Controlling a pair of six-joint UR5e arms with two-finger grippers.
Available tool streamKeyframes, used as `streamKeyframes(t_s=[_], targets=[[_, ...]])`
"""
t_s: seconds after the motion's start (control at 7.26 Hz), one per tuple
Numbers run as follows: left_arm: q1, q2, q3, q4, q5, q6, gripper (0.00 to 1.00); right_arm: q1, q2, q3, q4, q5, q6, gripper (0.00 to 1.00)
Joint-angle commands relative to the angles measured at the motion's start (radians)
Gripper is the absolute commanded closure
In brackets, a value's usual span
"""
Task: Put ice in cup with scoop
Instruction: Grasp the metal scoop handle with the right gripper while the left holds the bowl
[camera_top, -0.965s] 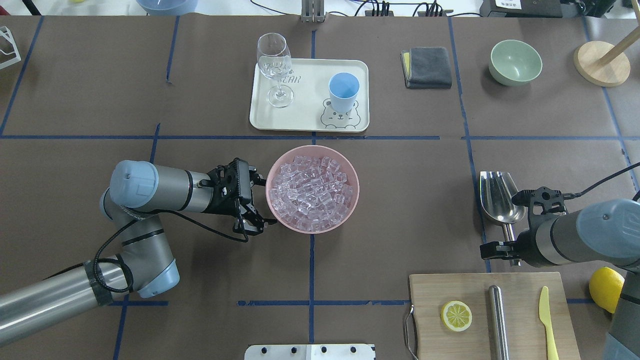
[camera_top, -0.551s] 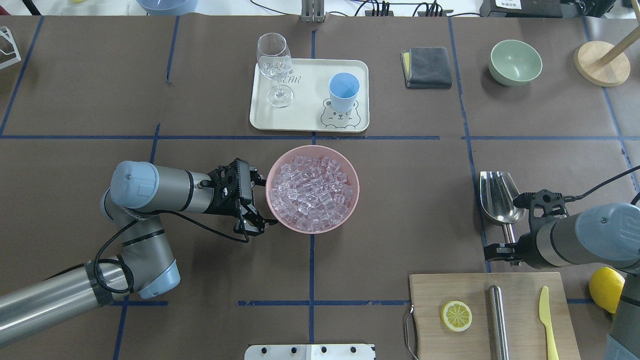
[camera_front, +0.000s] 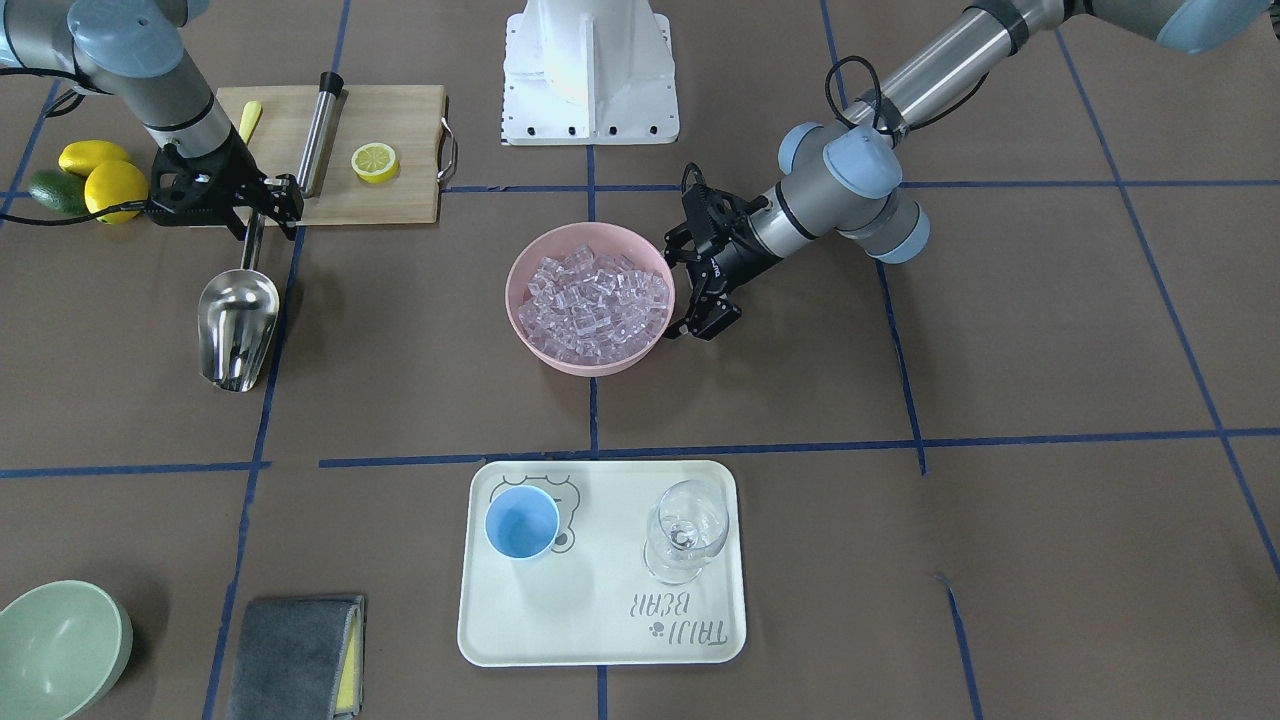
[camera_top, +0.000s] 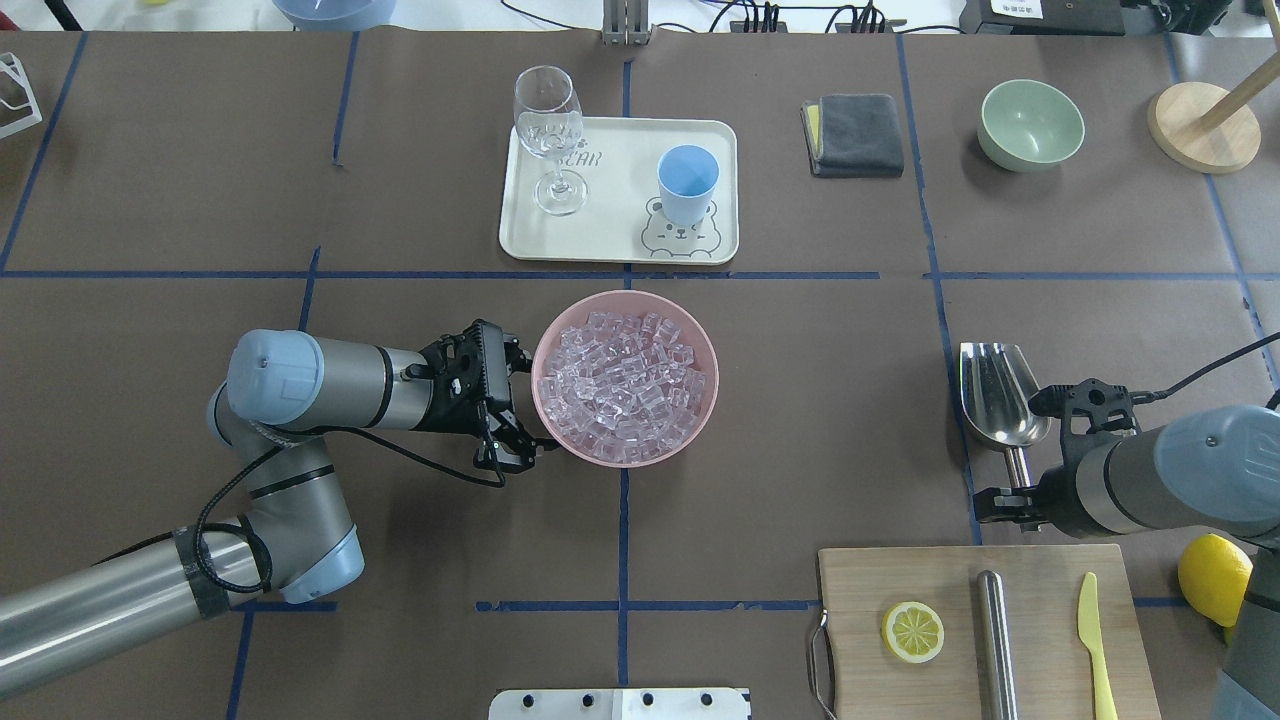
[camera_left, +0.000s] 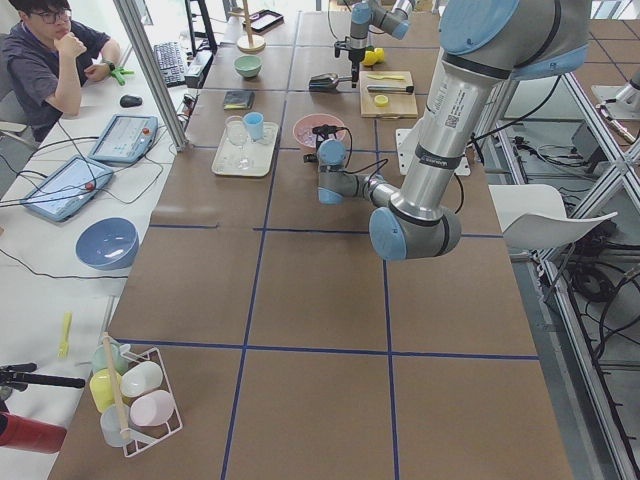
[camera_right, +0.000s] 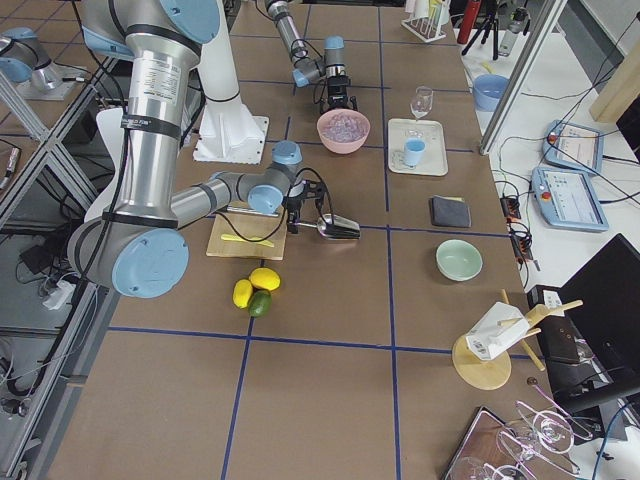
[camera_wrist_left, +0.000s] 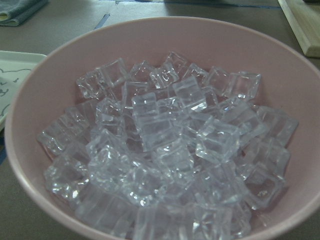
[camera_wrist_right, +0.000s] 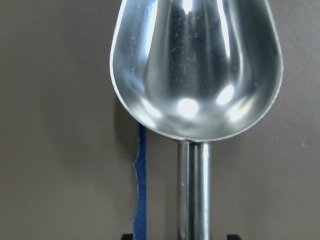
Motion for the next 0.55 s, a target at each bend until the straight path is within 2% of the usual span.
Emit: streamKeyframes(t_s=[0.0,0.14,0.41], targets=[[0.001,0.001,0.000,0.000,0.003,-0.001,0.00,0.003,0.001,0.017,-0.040,0.007,-0.001,0.57],[0.001,0.001,0.000,0.000,0.001,-0.001,0.00,0.000,0.004,0.065,-0.141,0.005,-0.011,0.96],[0.001,0.001,0.000,0.000,0.001,-0.001,0.00,-0.005,0.004,0.089,-0.185,-0.003,-0.013,1.00]])
